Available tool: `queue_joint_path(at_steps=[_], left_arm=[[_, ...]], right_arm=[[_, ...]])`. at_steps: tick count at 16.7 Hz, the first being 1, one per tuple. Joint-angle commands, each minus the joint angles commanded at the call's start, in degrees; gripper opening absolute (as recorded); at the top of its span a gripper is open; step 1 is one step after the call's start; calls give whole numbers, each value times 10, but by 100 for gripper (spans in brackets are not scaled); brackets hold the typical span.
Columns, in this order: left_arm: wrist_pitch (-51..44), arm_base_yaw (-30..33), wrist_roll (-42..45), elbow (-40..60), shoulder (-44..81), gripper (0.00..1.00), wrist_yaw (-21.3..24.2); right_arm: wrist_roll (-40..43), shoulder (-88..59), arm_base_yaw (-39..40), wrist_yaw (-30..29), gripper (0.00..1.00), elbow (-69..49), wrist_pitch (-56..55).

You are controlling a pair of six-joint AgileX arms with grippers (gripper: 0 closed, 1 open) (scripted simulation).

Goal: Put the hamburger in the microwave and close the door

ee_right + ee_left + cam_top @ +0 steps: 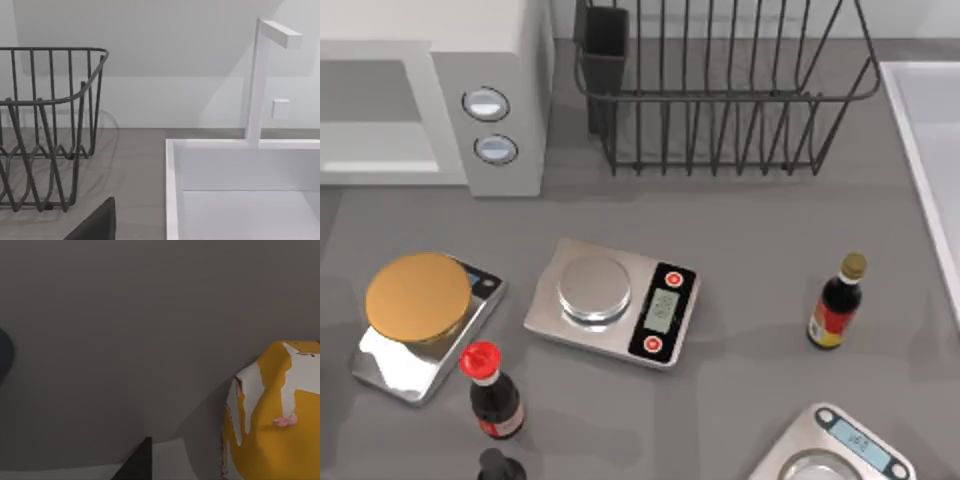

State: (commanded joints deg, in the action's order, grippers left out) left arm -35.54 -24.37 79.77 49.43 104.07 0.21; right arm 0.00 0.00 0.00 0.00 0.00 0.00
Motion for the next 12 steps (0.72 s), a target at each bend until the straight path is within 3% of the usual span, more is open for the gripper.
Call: queue_joint_path(at_steps=[12], left_arm=[[0, 0, 0, 0, 0, 2, 0]], right_arm=[[0, 0, 0, 0, 100, 0, 0]])
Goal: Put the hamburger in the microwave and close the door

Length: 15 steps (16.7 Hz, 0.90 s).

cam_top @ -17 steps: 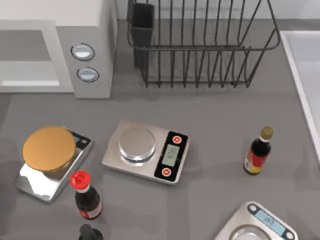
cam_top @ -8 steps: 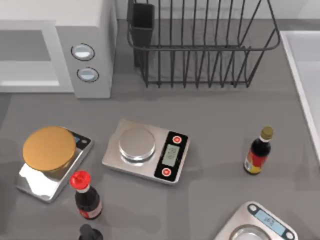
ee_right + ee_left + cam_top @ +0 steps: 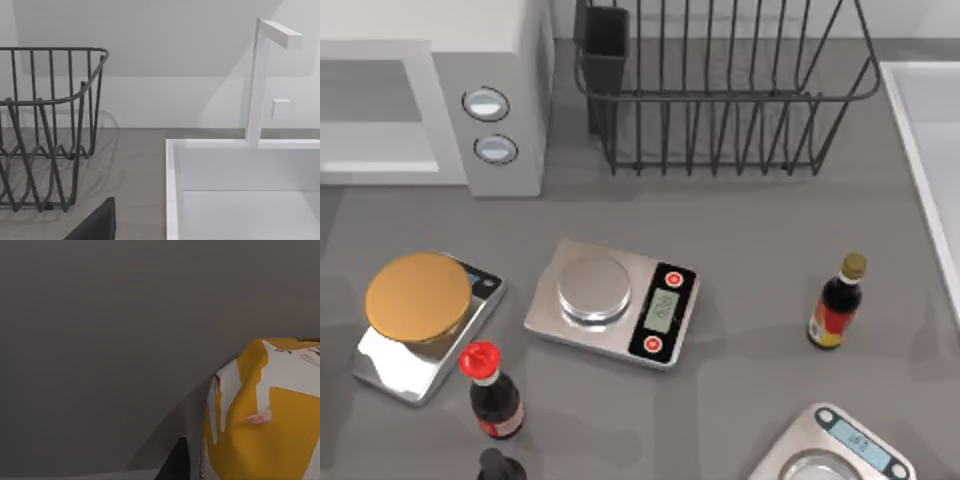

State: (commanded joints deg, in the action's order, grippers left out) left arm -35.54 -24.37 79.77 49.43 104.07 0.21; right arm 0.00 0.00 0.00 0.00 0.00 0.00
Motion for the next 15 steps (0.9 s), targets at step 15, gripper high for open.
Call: queue_joint_path(at_steps=[15], left_arm=[[-129, -11, -8, 42, -57, 0, -11]], right_arm=[[0, 0, 0, 0, 100, 0, 0]])
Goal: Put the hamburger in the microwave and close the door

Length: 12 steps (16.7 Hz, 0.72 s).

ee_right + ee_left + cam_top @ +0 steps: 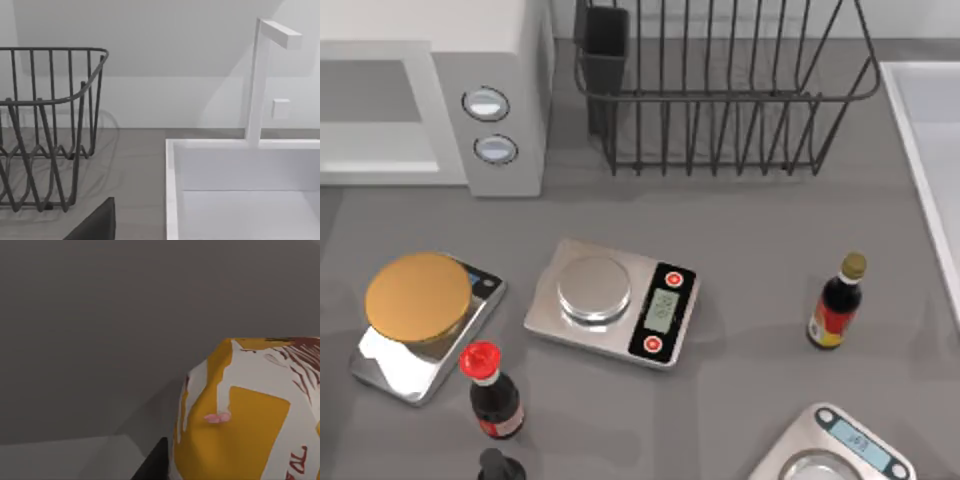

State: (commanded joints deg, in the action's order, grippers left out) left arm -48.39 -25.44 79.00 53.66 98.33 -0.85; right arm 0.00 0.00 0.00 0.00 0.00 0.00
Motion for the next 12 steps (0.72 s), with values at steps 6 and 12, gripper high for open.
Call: queue_joint_path(at_steps=[6, 12], left_arm=[[-122, 4, -3, 85, -52, 0, 3], [-161, 13, -8, 119, -73, 0, 9]], right_arm=[[0, 0, 0, 0, 100, 0, 0], [0, 0, 0, 0, 100, 0, 0]])
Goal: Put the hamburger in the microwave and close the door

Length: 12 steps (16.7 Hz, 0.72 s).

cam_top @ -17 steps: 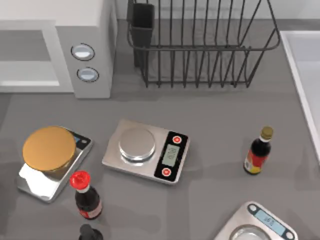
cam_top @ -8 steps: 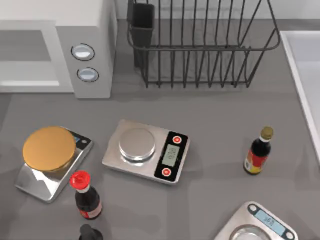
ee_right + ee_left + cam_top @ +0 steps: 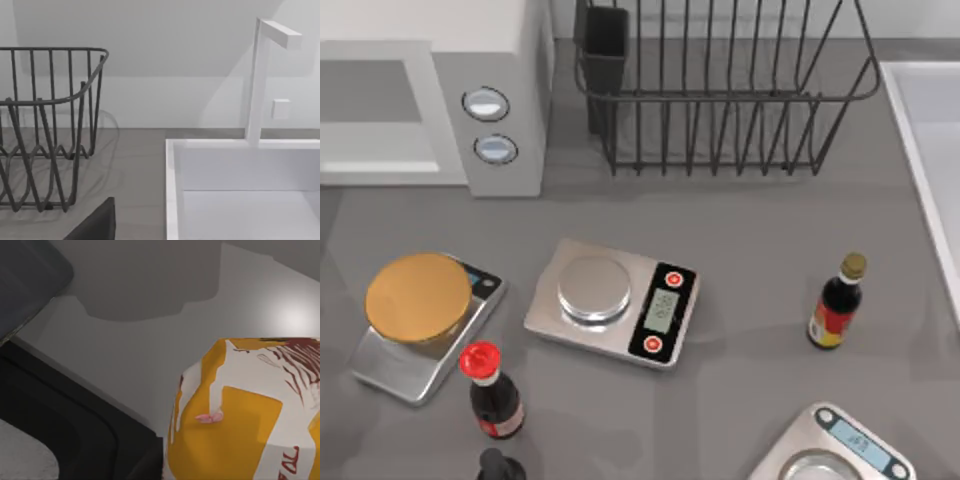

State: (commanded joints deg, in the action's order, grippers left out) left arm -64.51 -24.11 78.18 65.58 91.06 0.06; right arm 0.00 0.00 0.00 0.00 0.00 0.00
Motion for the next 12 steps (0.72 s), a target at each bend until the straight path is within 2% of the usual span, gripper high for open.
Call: queue_joint_path(at_steps=[4, 7, 12], left_arm=[[2, 3, -2, -6, 0, 0, 2], [23, 39, -35, -35, -15, 0, 26], [167, 105, -148, -75, -24, 0, 79]], right_arm=[[0, 0, 0, 0, 100, 0, 0], [0, 0, 0, 0, 100, 0, 0], [0, 0, 0, 0, 100, 0, 0]])
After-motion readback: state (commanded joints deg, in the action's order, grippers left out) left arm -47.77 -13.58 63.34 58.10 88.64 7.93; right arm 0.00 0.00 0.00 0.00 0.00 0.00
